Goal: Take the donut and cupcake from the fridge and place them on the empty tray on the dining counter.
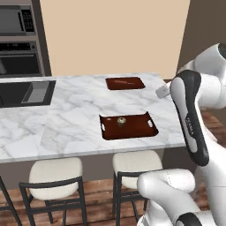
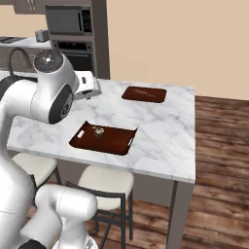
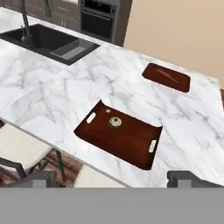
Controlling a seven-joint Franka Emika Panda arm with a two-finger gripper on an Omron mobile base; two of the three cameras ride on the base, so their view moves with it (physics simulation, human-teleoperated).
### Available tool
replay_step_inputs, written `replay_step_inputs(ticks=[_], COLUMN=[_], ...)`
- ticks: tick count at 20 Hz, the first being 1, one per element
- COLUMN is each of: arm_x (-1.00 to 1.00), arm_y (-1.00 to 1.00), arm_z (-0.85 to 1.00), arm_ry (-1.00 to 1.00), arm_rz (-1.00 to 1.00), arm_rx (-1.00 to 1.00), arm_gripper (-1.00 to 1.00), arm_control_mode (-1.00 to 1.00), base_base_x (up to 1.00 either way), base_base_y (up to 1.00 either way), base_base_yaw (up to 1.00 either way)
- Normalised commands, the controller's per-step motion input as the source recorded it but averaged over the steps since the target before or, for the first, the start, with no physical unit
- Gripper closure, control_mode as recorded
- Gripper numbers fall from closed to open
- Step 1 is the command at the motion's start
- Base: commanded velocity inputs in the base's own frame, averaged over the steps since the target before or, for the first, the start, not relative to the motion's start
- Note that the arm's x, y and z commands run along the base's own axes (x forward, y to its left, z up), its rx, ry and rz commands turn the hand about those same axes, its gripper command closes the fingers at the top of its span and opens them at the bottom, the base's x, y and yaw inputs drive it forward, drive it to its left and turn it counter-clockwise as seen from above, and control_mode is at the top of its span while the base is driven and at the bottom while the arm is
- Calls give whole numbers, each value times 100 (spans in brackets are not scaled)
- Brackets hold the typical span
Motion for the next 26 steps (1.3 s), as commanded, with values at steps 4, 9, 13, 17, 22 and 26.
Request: replay_step_inputs(ticks=[4,9,13,17,22,26], arm_x=[-93,-86,-71,-24,-15,-17], arm_y=[18,-2,-19,-8,-11,0], arm_z=[-8,-48,-16,0,0,0], arm_ry=[-49,-69,-54,-19,-1,4], arm_rz=[-45,-31,-18,1,17,22], arm_rx=[0,0,3,1,2,1], arm_gripper=[-100,-100,-100,-100,-100,-100], arm_control_mode=[-100,-100,-100,-100,-100,-100], base_base_x=[0,0,0,0,0,0], base_base_y=[0,0,0,0,0,0], base_base_yaw=[0,0,0,0,0,0])
